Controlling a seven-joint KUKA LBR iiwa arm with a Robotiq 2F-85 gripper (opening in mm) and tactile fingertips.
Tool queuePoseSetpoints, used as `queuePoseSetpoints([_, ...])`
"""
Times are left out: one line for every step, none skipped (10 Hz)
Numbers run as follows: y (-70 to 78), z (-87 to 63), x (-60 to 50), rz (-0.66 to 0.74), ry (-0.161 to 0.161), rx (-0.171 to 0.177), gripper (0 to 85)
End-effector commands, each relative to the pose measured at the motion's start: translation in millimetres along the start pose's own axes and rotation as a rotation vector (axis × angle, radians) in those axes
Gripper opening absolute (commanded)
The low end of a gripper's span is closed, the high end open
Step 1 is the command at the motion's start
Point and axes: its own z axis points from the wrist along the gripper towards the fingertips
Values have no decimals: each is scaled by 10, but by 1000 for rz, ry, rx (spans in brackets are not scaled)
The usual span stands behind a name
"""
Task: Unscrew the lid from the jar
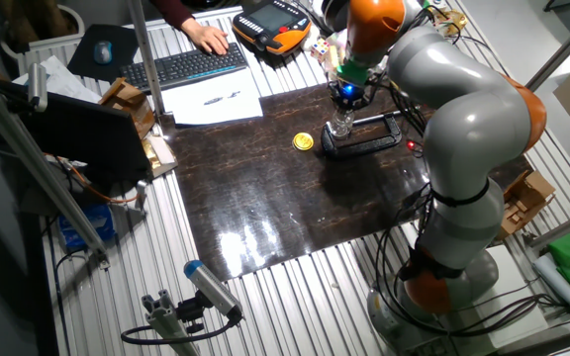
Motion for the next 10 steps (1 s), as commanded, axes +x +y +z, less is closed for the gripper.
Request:
queuePoseSetpoints([6, 8, 11, 0, 1, 12, 7])
queuePoseSetpoints([11, 16, 23, -13, 7, 37, 7])
queuePoseSetpoints([13, 23, 29, -32, 19, 74, 7])
queuePoseSetpoints([12, 28, 38, -30, 25, 86, 7])
queuePoseSetpoints([14, 34, 45, -30, 26, 92, 7])
queuePoseSetpoints([12, 33, 47, -17, 36, 77, 7])
queuePoseSetpoints([12, 33, 49, -1, 39, 54, 7])
queuePoseSetpoints([9, 31, 51, 12, 38, 29, 7])
queuePoseSetpoints([7, 30, 50, 12, 36, 27, 7])
queuePoseSetpoints([6, 29, 50, 14, 35, 22, 7])
